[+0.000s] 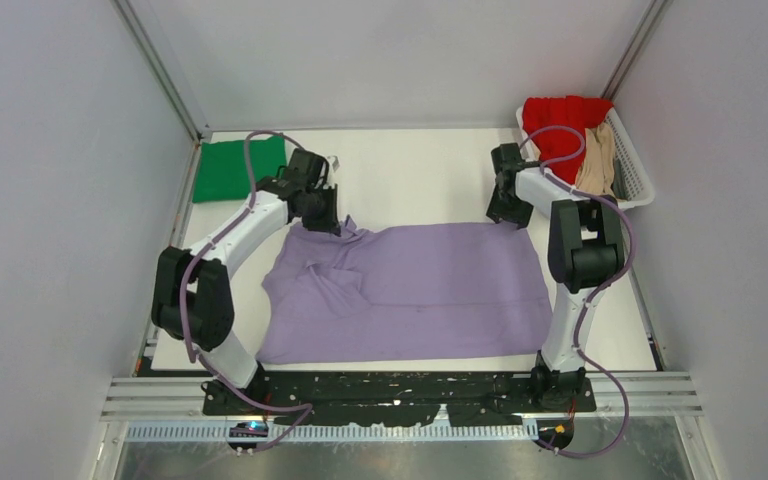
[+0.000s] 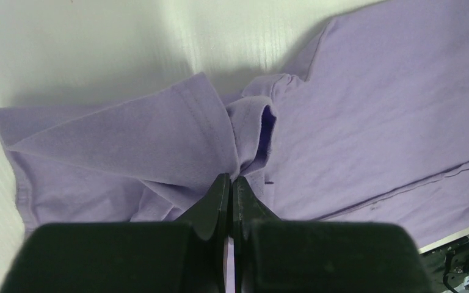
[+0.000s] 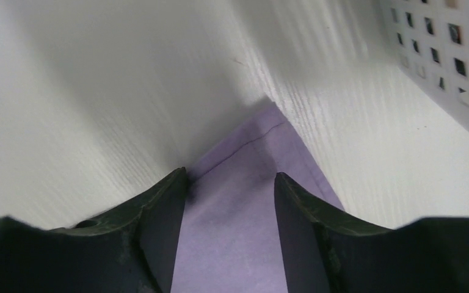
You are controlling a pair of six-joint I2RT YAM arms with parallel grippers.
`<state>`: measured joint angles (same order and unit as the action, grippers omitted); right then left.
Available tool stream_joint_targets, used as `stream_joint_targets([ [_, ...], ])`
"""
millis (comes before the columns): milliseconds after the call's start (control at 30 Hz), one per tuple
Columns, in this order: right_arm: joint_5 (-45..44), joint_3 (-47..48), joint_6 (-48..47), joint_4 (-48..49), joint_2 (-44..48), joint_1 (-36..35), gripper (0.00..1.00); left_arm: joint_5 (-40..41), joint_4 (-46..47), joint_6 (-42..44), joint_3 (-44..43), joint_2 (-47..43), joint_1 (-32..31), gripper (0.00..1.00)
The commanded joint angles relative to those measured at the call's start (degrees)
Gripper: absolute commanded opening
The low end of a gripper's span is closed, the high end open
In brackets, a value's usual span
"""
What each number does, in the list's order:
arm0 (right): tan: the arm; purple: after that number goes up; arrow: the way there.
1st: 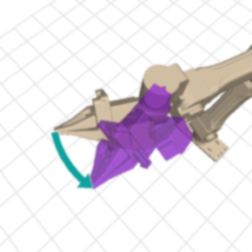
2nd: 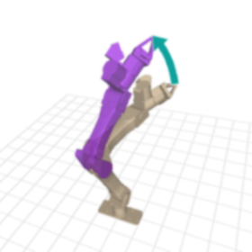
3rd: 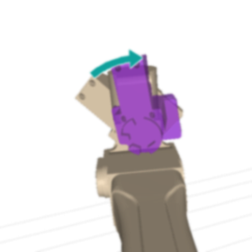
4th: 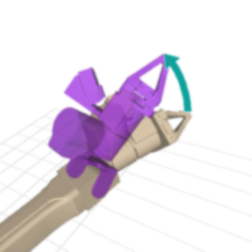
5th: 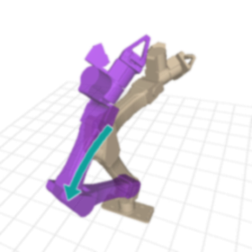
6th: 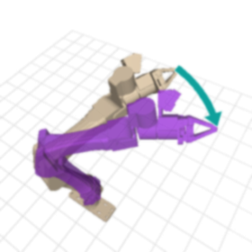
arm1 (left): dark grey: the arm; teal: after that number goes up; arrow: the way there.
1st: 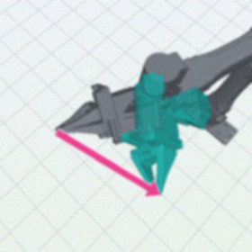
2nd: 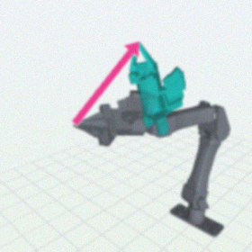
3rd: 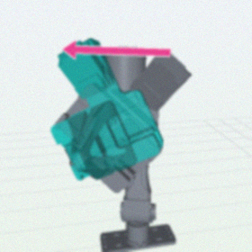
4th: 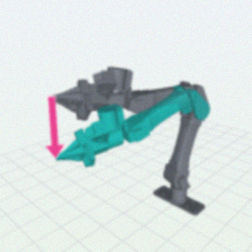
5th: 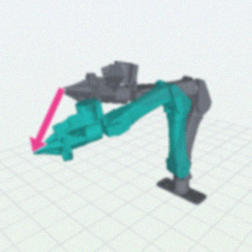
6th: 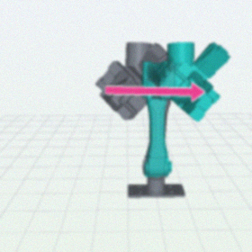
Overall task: Fold and stack the t-shirts
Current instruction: Grab the side of the flattened tshirt furthest away from the robot with both arms, then fold the other side of the tshirt into a rectangle
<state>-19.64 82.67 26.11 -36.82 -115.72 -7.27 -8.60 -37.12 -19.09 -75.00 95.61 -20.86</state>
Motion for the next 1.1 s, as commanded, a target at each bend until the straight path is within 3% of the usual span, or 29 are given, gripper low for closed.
stream_joint_targets([
  [0, -4.0, -1.6, 0.6, -1.7, 2.4, 1.0, 0.54, -0.2, 3.5, -0.2, 2.1, -3.5, 0.1, 0.00],
  [467, 1.5, -3.4, -4.9, 4.8, 6.4, 1.6, 0.08, -1.9, 4.9, -0.2, 7.1, -9.5, 0.0, 0.00],
  [700, 4.2, -11.3, -6.6, 8.9, 15.0, 1.3, 0.05, -1.5, 5.0, -0.7, 12.3, -15.3, -0.4, 0.00],
  [1067, 4.8, -24.7, -5.5, 6.9, 31.5, 0.3, 0.05, 0.7, 4.9, -3.0, 22.8, -28.5, -2.0, 0.00],
])
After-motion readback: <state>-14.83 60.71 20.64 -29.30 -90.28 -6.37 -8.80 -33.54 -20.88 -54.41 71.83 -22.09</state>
